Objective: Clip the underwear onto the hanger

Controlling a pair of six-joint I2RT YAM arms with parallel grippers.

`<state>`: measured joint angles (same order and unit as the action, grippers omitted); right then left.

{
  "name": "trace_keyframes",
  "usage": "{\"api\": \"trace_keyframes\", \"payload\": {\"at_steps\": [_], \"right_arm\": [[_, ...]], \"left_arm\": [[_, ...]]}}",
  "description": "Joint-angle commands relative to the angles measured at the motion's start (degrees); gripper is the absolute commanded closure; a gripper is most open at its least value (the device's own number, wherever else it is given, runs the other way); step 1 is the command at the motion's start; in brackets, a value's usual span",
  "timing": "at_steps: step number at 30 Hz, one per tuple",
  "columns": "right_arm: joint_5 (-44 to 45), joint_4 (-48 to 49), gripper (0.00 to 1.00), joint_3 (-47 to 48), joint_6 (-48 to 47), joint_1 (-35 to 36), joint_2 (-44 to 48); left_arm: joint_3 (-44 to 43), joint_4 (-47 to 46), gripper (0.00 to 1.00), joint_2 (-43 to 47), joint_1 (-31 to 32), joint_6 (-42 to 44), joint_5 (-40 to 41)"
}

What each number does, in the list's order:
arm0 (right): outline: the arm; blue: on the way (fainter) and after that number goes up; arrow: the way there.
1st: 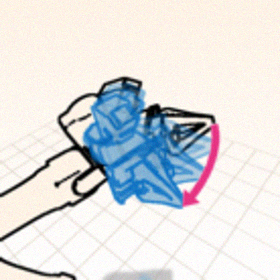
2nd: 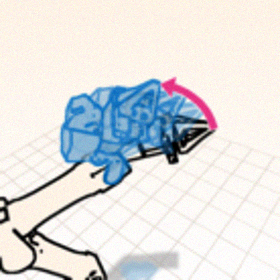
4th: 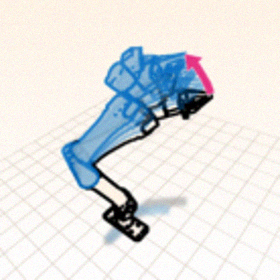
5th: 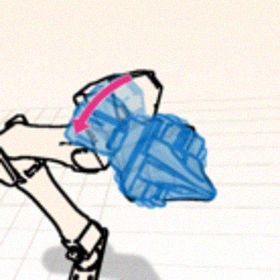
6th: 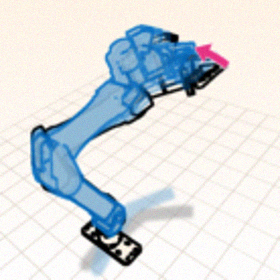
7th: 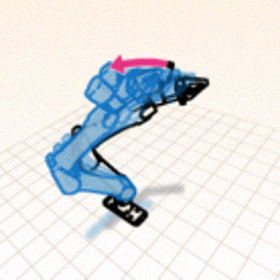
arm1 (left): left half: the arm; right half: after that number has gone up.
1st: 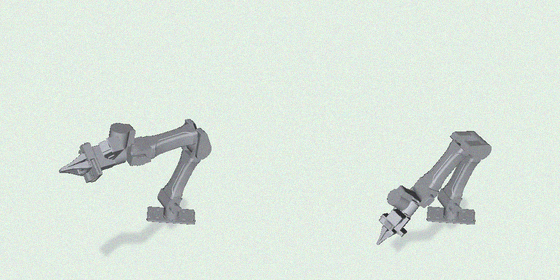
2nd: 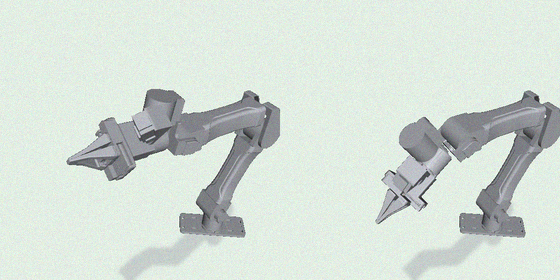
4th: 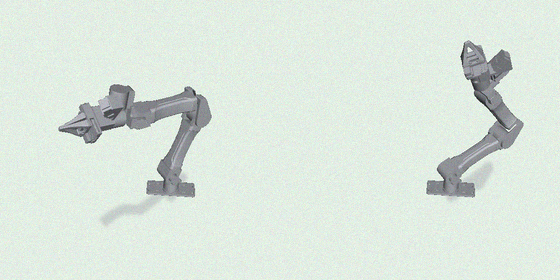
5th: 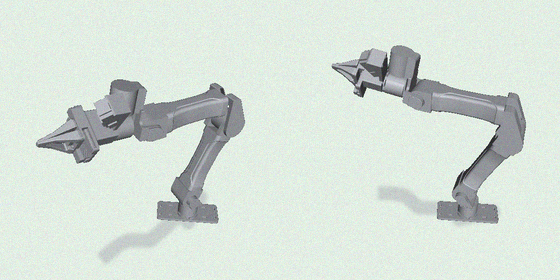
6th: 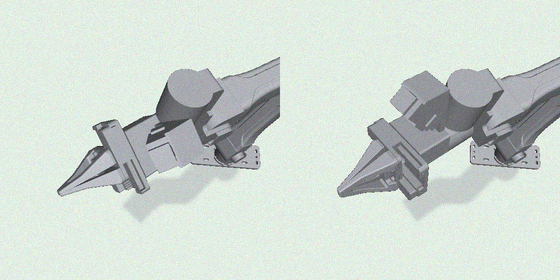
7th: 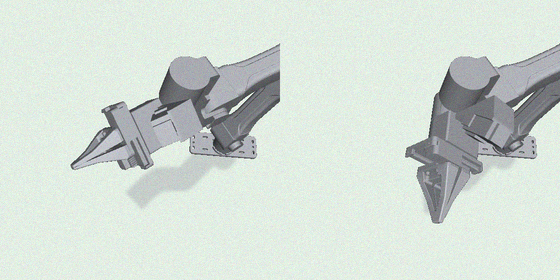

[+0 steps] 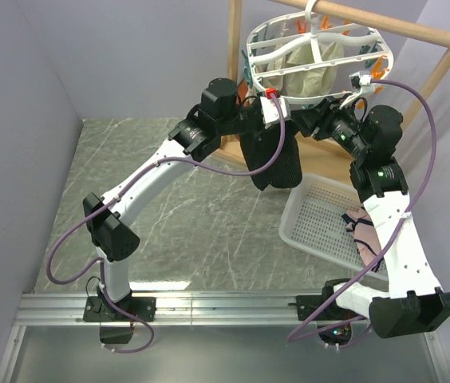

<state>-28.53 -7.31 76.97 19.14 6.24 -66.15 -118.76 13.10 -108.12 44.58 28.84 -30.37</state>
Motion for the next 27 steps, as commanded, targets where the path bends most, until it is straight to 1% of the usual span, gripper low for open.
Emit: {"api": "trace_keyframes", "payload": {"at_steps": [1,2,3,5,6,9,13,16,17,19,20,22,23,24,25,27], "right_arm": [[-0.29,0.37,0.43,2.92,0.46,0.44,0.14],[-0.21,0.37,0.4,3.01,0.46,0.35,0.06],[-0.12,0.28,0.35,3.19,0.55,0.35,0.32],[0.06,0.19,0.31,3.19,0.81,0.35,0.49],[0.06,-0.07,0.25,3.45,0.99,0.35,0.5],[-0.64,-1.12,0.15,4.15,1.52,0.35,0.85],[-1.61,-3.32,0.12,4.59,1.78,0.35,1.46],[-2.66,-4.99,0.11,4.59,1.17,0.44,1.9],[-2.93,-5.52,0.11,4.51,0.91,0.35,2.08],[-3.89,-7.0,0.11,4.07,0.29,0.44,2.52],[-4.33,-7.28,0.1,3.72,0.11,0.35,2.69],[-5.13,-8.41,0.09,2.84,-0.85,0.35,3.66],[-5.21,-8.77,0.09,2.49,-1.64,0.35,4.01],[-5.56,-9.64,0.09,1.79,-1.99,0.44,4.79],[-5.74,-10.0,0.08,1.43,-2.43,0.35,5.15],[-5.92,-10.96,0.08,0.21,-4.01,0.35,6.55]], "left_arm": [[-2.44,-2.56,1.0,0.27,-0.28,-0.1,-1.36],[-2.35,-2.38,1.0,0.27,-0.37,0.16,-1.36],[-2.35,-2.21,1.0,0.36,-0.37,0.34,-1.36],[-2.09,-1.07,1.0,0.36,-0.54,0.95,-1.62],[-1.92,-0.8,1.0,0.62,-0.54,1.22,-1.71],[0.01,-0.45,1.0,1.59,-0.89,1.39,-1.45],[1.6,0.25,0.99,2.12,-1.77,1.04,-1.45],[2.82,0.61,0.89,2.73,-2.39,0.95,-1.36],[3.18,0.69,0.81,2.91,-2.48,0.95,-1.27],[3.88,0.96,0.74,3.43,-2.74,1.13,-1.36],[4.23,0.87,0.66,3.7,-2.92,0.87,-1.62],[5.55,0.61,0.59,4.49,-3.18,0.69,-2.06],[5.99,0.43,0.53,5.1,-3.18,0.69,-2.06],[6.69,0.78,0.5,5.37,-3.44,0.6,-2.58],[7.05,1.13,0.41,5.72,-3.53,0.43,-2.68],[8.1,2.09,0.33,6.94,-3.97,0.17,-3.29]]}}
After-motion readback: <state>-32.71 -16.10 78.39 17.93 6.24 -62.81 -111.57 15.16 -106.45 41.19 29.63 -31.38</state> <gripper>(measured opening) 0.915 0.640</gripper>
